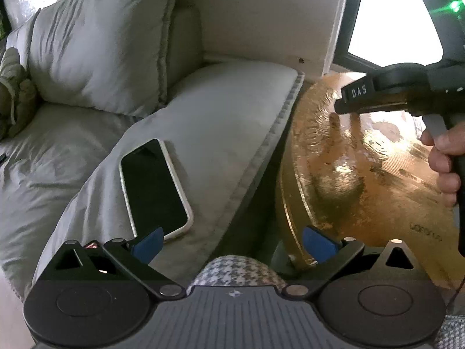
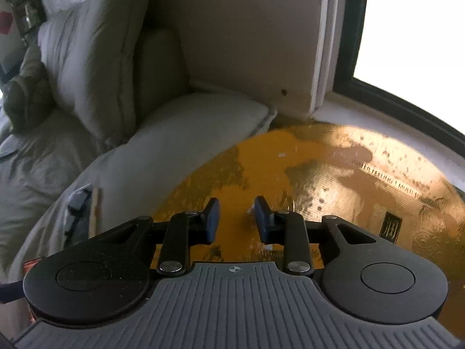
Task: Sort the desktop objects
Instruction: 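Lower the lid onto the box rim with the left gripper, then release the lid and withdraw both grippers from the closed box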
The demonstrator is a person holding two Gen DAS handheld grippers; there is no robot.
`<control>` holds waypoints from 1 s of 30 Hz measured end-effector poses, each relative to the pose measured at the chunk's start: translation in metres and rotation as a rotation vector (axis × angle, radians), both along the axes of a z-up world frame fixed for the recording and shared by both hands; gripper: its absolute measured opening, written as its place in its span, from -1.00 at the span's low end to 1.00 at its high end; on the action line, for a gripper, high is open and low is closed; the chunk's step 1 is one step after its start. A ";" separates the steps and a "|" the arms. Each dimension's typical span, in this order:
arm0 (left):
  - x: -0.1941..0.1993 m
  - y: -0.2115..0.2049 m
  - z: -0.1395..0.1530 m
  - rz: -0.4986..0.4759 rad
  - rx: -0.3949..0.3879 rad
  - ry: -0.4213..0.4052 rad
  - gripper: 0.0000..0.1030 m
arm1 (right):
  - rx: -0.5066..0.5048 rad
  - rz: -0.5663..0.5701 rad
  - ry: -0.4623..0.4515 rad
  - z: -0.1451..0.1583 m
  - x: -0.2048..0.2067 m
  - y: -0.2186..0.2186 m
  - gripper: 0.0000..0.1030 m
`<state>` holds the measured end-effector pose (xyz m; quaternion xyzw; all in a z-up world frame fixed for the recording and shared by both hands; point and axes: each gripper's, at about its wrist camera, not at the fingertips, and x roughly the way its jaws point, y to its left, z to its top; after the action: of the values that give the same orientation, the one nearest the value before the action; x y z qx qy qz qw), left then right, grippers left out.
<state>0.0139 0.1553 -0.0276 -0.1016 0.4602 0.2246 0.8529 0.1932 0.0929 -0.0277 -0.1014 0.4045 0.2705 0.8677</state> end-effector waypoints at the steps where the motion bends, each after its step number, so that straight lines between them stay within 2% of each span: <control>1: -0.001 0.001 0.001 0.003 -0.001 0.001 0.98 | -0.014 -0.003 0.003 -0.002 0.002 0.002 -0.41; 3: -0.001 0.002 0.003 0.005 0.001 -0.002 0.98 | -0.019 -0.014 0.013 0.000 0.002 0.003 -0.45; 6: -0.001 0.002 0.007 0.003 0.010 -0.007 0.98 | 0.027 -0.027 0.013 0.013 -0.001 -0.008 -0.48; 12: 0.002 -0.014 0.016 -0.036 0.031 -0.013 0.98 | 0.118 -0.089 -0.022 0.061 -0.037 -0.067 -0.39; 16: 0.003 -0.036 0.022 -0.080 0.043 -0.013 0.99 | 0.151 -0.124 -0.029 0.074 -0.077 -0.114 -0.08; 22: 0.003 -0.070 0.031 -0.173 0.061 -0.006 0.99 | 0.165 -0.231 0.023 0.065 -0.131 -0.182 0.30; 26: 0.000 -0.095 0.038 -0.235 0.074 -0.006 0.99 | 0.193 -0.327 0.064 0.055 -0.160 -0.215 0.35; 28: -0.001 -0.106 0.041 -0.265 0.083 -0.009 0.99 | 0.210 -0.355 0.087 0.050 -0.173 -0.226 0.56; 30: -0.003 -0.116 0.044 -0.292 0.095 -0.011 0.99 | 0.224 -0.353 0.098 0.047 -0.182 -0.234 0.59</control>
<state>0.0112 0.0390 0.0161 0.0055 0.4543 0.1191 0.8828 0.0110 -0.1408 0.0195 0.0815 0.4251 0.1624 0.8867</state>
